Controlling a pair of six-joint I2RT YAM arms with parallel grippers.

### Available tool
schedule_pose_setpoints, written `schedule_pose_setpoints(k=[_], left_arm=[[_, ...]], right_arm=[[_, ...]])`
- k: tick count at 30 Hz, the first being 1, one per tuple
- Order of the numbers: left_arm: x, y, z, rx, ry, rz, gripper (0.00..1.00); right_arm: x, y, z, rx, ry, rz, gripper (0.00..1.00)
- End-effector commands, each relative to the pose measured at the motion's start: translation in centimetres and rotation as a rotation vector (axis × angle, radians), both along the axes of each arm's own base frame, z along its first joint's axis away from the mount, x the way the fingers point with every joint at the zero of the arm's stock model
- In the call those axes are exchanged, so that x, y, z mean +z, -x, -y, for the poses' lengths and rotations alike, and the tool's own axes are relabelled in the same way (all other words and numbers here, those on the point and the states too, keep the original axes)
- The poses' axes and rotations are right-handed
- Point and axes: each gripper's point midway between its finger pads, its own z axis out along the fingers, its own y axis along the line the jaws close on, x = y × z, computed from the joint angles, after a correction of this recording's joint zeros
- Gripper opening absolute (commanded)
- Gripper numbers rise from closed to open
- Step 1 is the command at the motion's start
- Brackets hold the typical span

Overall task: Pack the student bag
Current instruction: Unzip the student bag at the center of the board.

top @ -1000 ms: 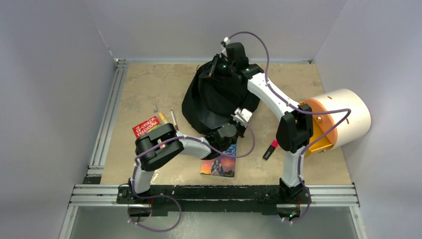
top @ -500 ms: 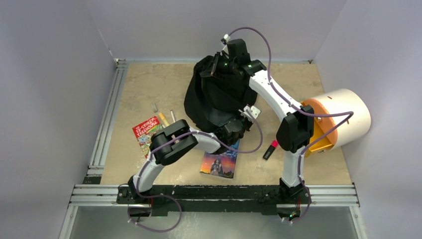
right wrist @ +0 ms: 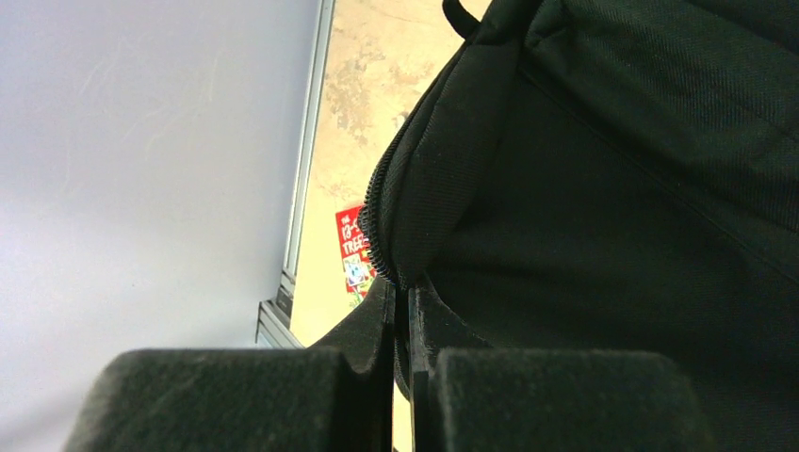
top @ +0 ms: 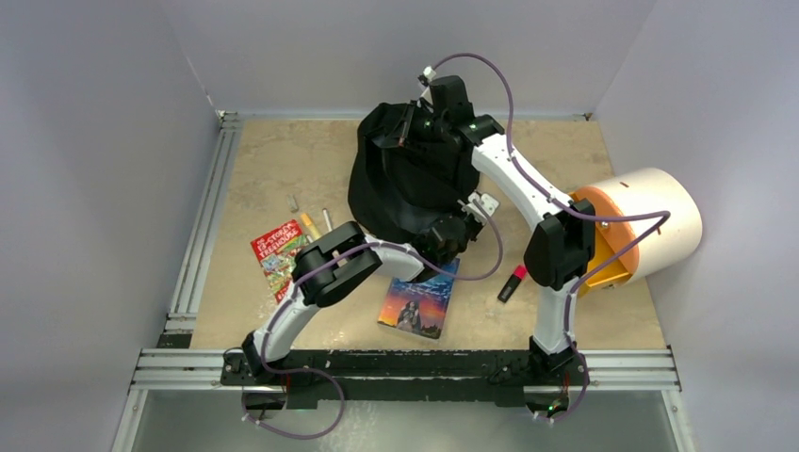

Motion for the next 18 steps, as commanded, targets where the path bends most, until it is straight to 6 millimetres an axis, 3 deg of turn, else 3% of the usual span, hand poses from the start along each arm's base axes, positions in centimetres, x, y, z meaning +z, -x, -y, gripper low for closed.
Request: schedule_pose_setpoints(k=[1,5,12,16,18], left_arm=[[2.1,2.9,0.2,-0.102,0.043,-0.043,0.29],[3.4,6.6,-2.5,-0.167,0.114,-0.135,0.49],[6.3,13.4,-8.3,-0.236,0.231,-0.247,0.6],[7.8,15.0,-12.7,-0.153,0.323,-0.361,0.62],[7.6,15.2,-15.4,-0.048,0.374,-0.436,0.63]], right_arm=[[7.3,1.5,-0.6,0.045,-0.107,0.178,0.0],[6.9,1.3,-0.4,0.046,-0.092,0.183,0.0],[5.6,0.4,0.1,0.016,-0.063,0.194,0.0],[4.7,-0.1,0.4,-0.005,-0.057,0.203,0.0],[4.4,-0.2,0.3,-0.006,-0.06,0.211,0.0]])
